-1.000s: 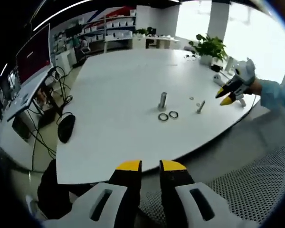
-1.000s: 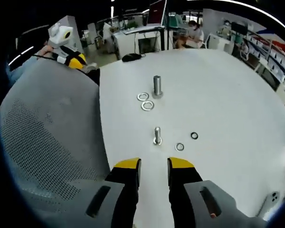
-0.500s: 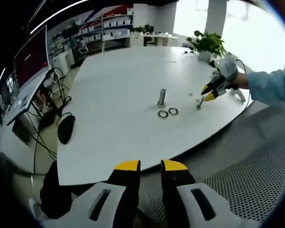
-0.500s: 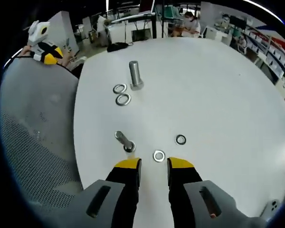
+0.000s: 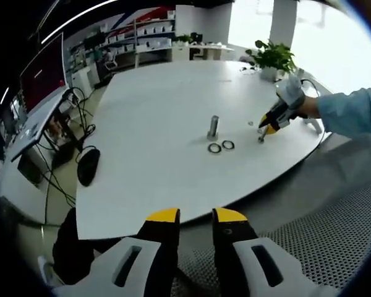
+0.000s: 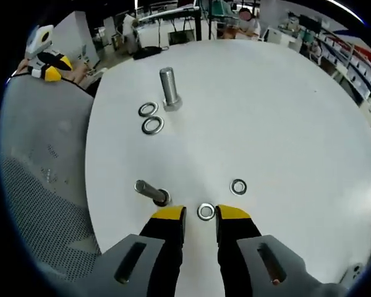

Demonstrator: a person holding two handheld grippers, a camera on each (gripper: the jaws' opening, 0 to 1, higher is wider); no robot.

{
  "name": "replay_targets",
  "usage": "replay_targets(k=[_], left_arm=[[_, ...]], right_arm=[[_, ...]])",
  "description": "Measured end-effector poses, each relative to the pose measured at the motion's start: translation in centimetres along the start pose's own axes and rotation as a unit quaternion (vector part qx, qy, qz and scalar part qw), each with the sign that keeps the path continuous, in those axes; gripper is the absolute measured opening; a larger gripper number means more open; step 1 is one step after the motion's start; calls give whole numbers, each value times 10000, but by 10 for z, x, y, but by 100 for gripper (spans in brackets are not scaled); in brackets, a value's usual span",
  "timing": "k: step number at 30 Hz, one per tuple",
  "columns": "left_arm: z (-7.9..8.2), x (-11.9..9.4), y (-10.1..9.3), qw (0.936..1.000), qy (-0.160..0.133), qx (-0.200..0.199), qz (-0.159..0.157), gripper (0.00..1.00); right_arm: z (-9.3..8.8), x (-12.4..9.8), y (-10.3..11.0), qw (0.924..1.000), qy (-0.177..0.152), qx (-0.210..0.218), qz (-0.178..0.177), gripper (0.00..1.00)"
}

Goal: Place the washer onto the threaded stud by aligning its center hole with the stud, sliding it down to the base, and recovering from edge contact or off-axis alignment until the washer reaches the visible bottom stop.

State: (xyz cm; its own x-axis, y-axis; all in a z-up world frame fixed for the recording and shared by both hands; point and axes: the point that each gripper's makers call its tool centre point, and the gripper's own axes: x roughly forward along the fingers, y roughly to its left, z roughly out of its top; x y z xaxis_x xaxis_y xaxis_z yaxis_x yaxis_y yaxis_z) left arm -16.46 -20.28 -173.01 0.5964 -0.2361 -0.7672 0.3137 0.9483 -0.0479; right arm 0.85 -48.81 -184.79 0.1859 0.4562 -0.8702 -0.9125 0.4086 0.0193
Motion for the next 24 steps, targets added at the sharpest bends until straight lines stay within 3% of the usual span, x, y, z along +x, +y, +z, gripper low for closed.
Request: replay_targets(k=[6,13,24], left_arm=[[0,0,1,10000,-3,-1,16,19],[0,0,1,10000,5,-12,-4,18],[0,1,1,10000,8,-26,-13,18]], right_arm=[[-4,1,-3,10000,53,-3,-27,21],[-4,2,-8,9995,47,274,-179,16],[-3,1,-8,9996,46,157,-226,14]])
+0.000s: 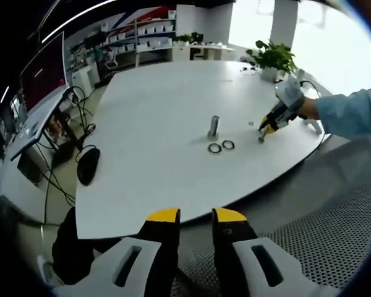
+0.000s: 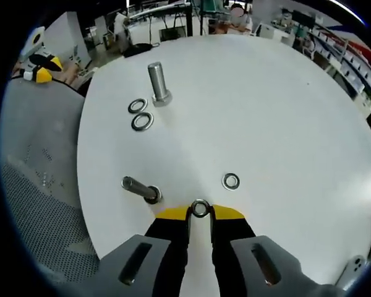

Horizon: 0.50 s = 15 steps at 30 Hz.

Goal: Place the washer onto the threaded stud by aligning its center hole with the stud, sliding it down to the base, and recovering from edge contact or off-axis alignment until the washer reaches the visible bottom stop.

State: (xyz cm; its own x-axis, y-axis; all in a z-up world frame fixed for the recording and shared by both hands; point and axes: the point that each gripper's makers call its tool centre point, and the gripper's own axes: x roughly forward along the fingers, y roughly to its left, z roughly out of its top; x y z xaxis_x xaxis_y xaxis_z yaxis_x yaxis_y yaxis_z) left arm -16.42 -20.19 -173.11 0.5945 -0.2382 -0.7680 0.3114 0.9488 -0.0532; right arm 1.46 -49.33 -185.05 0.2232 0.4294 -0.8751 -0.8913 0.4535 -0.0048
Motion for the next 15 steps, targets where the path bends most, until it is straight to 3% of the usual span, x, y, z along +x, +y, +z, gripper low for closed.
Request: replay_targets(k=[15], left_arm=[[0,0,0,10000,-3,1,8,18]], right_arm=[[12,-24,11,9996,-186,-144,122,14]])
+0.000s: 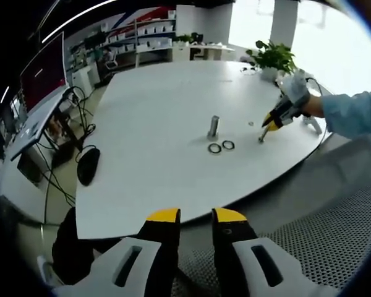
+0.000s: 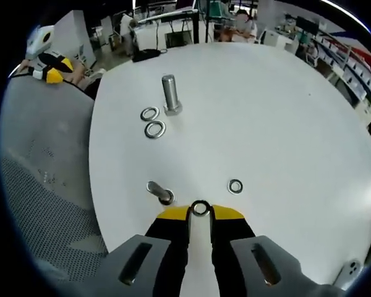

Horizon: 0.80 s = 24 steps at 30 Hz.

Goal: Place the washer onto the threaded stud by aligning its center hole with the stud, sliding it down to the base, and recovering from edge contact or off-axis alignment until the washer reaches the visible bottom stop.

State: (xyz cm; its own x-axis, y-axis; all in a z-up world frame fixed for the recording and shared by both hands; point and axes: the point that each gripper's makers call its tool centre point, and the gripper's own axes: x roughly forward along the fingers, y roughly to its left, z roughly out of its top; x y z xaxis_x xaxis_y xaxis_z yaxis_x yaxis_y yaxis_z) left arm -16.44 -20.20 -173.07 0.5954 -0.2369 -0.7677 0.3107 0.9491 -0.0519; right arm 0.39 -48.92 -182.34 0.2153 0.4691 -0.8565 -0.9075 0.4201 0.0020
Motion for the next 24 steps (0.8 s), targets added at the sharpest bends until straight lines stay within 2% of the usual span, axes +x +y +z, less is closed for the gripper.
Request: replay_targets(k=[3,5,14,24], left_arm=[[0,-1,-1,10000,-10,19,-4,18],[1,-1,-1,10000,-40,48,-21,18],[1,-1,-1,10000,-27,6,0,18],[1,-1,0,10000,-37,-11,10,18]], right_arm=[[2,-6,5,9999,55,-6,90,14],[2,-10,10,9995,188,-182,180,14],[17,-24,25,9982,155,-460,360,14],[29,-25,38,9957,282,-745,478,14]])
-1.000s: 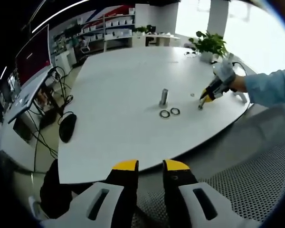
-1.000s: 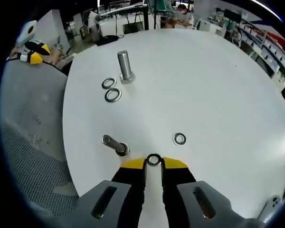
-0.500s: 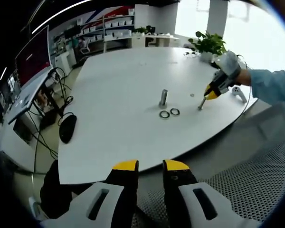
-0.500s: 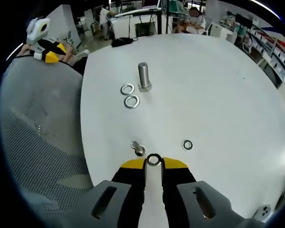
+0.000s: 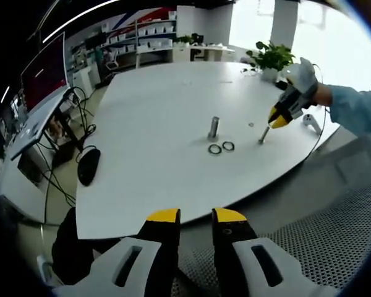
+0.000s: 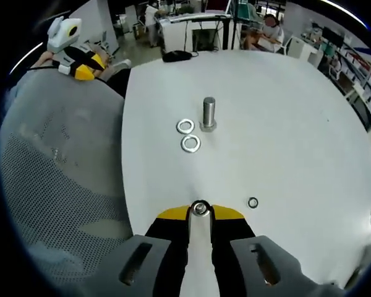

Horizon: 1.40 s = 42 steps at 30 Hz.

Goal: Place the washer onto the threaded stud by aligning its center hole with the stud, sliding it down to the base, and recovering from edge contact or off-axis alignment until the washer reaches the visible bottom stop.

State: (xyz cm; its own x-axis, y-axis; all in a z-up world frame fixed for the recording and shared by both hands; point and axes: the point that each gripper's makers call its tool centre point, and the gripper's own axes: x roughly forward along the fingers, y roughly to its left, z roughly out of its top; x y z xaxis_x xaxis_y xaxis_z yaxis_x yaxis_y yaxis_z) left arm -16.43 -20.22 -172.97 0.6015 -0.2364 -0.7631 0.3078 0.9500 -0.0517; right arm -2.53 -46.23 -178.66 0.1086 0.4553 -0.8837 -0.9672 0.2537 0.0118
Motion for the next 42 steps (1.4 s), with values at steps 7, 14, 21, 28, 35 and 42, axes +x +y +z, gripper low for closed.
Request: replay_targets(k=[7,14,21,28,35,42], left_arm=[[0,0,0,10000,-11,-2,-2,18],[1,0,0,10000,-33,1,-13,18],[1,0,0,10000,-35,-4,-31,18],[1,0,0,10000,-29,0,-43,18],[1,0,0,10000,-20,0,-41,18],[1,0,0,10000,-16,-5,-38,18]], right_arm=[[1,5,1,9999,145,-77,22,14],[-2,9,2,9997,216,-71,76,14],[-8,17,1,9993,340,-74,100,14],[-13,29,0,9986,502,-104,108,13],[-17,41,0,9985,533,22,137,13],[-22,48,1,9980,617,24,130,13]])
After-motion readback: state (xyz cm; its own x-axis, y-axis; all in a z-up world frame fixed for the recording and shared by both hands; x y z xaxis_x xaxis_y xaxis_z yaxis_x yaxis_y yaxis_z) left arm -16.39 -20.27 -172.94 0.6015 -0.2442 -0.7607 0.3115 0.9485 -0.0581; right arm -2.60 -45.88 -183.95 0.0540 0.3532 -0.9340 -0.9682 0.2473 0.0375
